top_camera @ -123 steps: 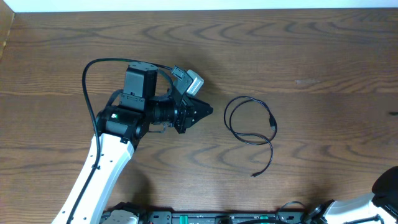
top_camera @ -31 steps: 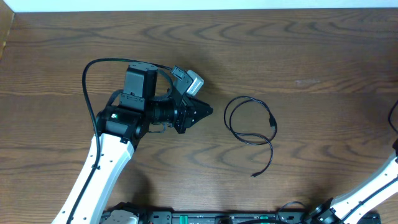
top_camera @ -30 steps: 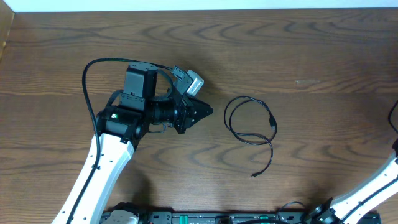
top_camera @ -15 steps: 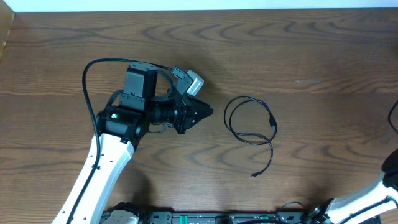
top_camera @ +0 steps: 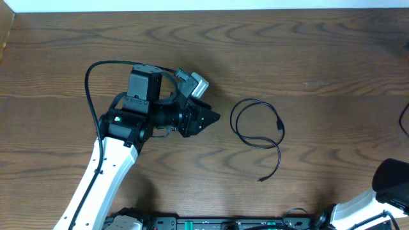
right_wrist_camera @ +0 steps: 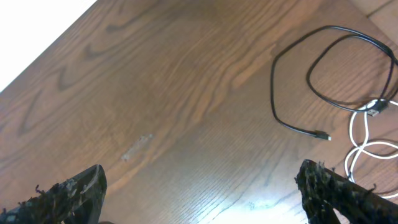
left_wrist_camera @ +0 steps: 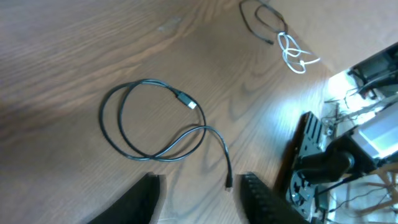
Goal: Untangle cables
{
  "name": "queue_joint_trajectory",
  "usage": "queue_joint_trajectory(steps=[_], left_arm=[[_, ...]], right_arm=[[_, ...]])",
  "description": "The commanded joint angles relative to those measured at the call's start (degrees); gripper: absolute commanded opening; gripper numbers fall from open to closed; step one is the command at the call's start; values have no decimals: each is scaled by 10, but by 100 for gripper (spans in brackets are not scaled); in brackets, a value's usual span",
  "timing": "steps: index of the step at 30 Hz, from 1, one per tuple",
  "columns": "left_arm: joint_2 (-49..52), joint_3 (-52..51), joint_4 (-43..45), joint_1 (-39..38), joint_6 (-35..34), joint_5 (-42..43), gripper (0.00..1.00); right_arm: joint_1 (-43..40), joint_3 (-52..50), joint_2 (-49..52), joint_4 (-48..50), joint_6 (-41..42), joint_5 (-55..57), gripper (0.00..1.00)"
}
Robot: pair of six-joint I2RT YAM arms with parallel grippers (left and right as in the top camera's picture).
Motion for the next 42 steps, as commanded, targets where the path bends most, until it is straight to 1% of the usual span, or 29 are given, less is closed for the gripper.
queue_joint_trajectory(steps=[1,2,3,5,6,9,11,12,14,16,19,21,22,23,24,25,26,27,28,31,35,38,40,42], left_arm=[[0,-2,-1,-1,-3,-21,61],[-1,-2,-1,-1,-13,-39,66],[-3,-2,1,-1,-23,-57,68],[-9,-2,4,-1,-43,-96,69],[-15,-2,5,-1,-47,-109,69],[-37,-2,1,-1,-47,-143,71],[-54,-2,-13,-1,-47,-184,72],[-64,-2,-27,-1,-47,-212,72],[-75,-2,-46,-1,-47,-238,73],[-82,-2,-60,-1,-44,-246,73],[-86,-2,-63,-1,-45,-246,74],[-86,-2,-63,-1,-44,-247,74],[-86,-2,-67,-1,-44,-254,74],[-86,-2,-70,-1,-45,-268,74],[-86,-2,-71,-1,-45,-275,74],[-86,-2,-71,-1,-47,-275,74],[-86,-2,-70,-1,-47,-275,74],[-86,-2,-70,-1,-47,-283,74],[-86,-2,-70,-1,-65,-318,74],[-86,-2,-70,-1,-110,-401,74],[-86,-2,-69,-1,-129,-407,74],[-86,-2,-68,-1,-137,-412,74],[-86,-2,-69,0,-169,-440,74],[-86,-2,-69,0,-188,-451,75]], right_arm=[[20,3,-6,-12,-2,32,94],[24,3,-6,-17,-7,31,94],[26,3,-6,-17,-11,30,94],[33,-3,-8,-12,-25,14,94],[41,-16,-14,1,-50,-11,93],[58,-66,-41,32,-66,-19,91],[64,-115,-68,60,-73,-19,91],[66,-160,-92,85,-75,-19,91],[66,-223,-126,117,-75,-19,92],[66,-278,-158,142,-75,-21,92],[67,-363,-209,173,-78,-52,93],[67,-407,-237,187,-98,-101,94],[71,-445,-263,201,-125,-154,94],[74,-459,-274,206,-133,-166,94],[81,-481,-292,212,-145,-174,99],[91,-496,-307,216,-153,-176,99],[97,-503,-315,218,-158,-179,99],[112,-511,-327,217,-182,-193,99],[133,-512,-334,209,-208,-208,99],[180,-512,-337,193,-244,-228,99],[249,-512,-331,179,-292,-227,99],[294,-512,-328,179,-302,-227,99],[317,-513,-325,178,-307,-227,99],[334,-513,-317,174,-322,-227,99]])
